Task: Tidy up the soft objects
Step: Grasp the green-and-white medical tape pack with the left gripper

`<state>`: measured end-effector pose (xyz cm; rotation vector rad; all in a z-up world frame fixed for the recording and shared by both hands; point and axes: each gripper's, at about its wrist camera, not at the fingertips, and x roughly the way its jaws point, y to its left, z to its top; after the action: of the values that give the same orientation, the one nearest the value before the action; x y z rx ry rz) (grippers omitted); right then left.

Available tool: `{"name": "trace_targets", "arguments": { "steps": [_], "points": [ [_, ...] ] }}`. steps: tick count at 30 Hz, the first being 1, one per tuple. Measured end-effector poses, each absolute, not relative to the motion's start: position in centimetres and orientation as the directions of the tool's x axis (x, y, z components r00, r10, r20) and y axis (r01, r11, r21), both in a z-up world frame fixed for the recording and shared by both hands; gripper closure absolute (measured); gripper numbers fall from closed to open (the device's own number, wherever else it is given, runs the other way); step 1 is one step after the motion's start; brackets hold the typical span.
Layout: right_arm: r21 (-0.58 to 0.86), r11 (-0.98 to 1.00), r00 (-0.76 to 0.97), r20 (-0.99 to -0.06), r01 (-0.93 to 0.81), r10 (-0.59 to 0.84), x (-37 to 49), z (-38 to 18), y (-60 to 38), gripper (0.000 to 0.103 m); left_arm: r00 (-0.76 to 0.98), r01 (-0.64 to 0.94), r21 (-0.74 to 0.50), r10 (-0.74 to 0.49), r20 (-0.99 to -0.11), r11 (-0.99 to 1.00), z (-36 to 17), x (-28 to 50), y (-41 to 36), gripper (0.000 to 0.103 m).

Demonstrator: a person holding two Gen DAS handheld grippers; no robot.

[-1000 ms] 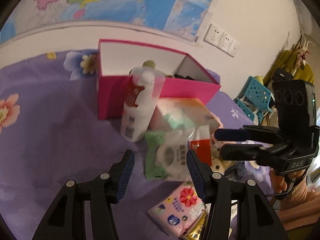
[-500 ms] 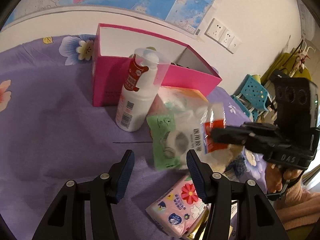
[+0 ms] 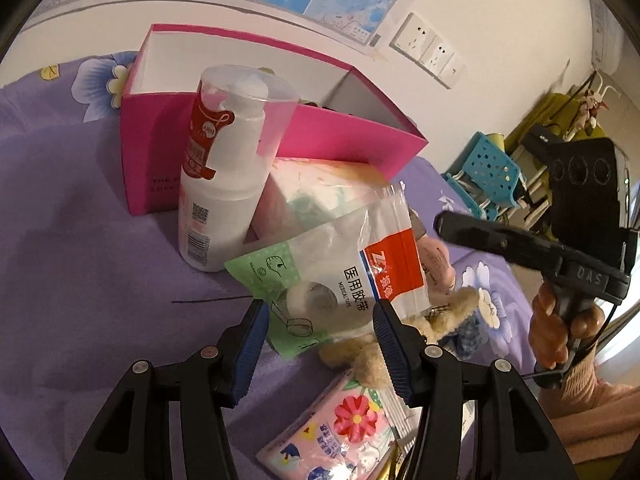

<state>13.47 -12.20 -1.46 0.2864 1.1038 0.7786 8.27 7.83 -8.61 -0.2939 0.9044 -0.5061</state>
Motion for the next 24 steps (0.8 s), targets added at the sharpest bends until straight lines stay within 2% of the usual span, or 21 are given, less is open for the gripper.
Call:
{"name": "trace_targets", "arguments": {
  "steps": [3, 8, 9, 10, 12, 23, 24],
  "points": [
    [0.572, 0.692, 0.201, -0.688, -0.44, 0.697, 13.0, -1.6, -11.6, 0.077, 0.513, 0.29, -0.451, -0.535, -0.671, 0.844, -8.7, 8.2, 8.1, 0.048],
    [0.537, 0.675, 0.168, -0.707, -0.506, 0.688, 12.5, -2.0, -9.3, 0.077, 0.511, 0.288, -0.441, -0.526, -0.68, 0.85, -8.7, 8.1, 8.5, 0.048],
    [0.517, 0.683, 0.172, -0.718, -0.517, 0.674, 12.4, -2.0, -8.9, 0.083, 0.513, 0.287, -0.442, -0.526, -0.679, 0.85, -8.6, 8.1, 8.3, 0.048],
    [0.503, 0.686, 0.176, -0.725, -0.525, 0.666, 12.4, -2.1, -8.6, 0.097, 0.515, 0.284, -0.445, -0.527, -0.676, 0.849, -8.6, 8.0, 8.5, 0.048],
    [0.475, 0.698, 0.199, -0.733, -0.536, 0.651, 12.4, -2.0, -8.5, 0.1, 0.52, 0.275, -0.444, -0.521, -0.677, 0.853, -8.5, 8.1, 8.3, 0.047],
    [0.512, 0.73, 0.213, -0.733, -0.453, 0.646, 13.1, -3.5, -11.2, 0.1, 0.49, 0.293, -0.478, -0.559, -0.669, 0.828, -9.1, 8.8, 8.2, 0.047],
    [0.516, 0.729, 0.212, -0.731, -0.449, 0.648, 13.1, -3.6, -11.3, 0.1, 0.487, 0.3, -0.476, -0.562, -0.669, 0.827, -9.0, 8.8, 8.0, 0.05]
  ]
}}
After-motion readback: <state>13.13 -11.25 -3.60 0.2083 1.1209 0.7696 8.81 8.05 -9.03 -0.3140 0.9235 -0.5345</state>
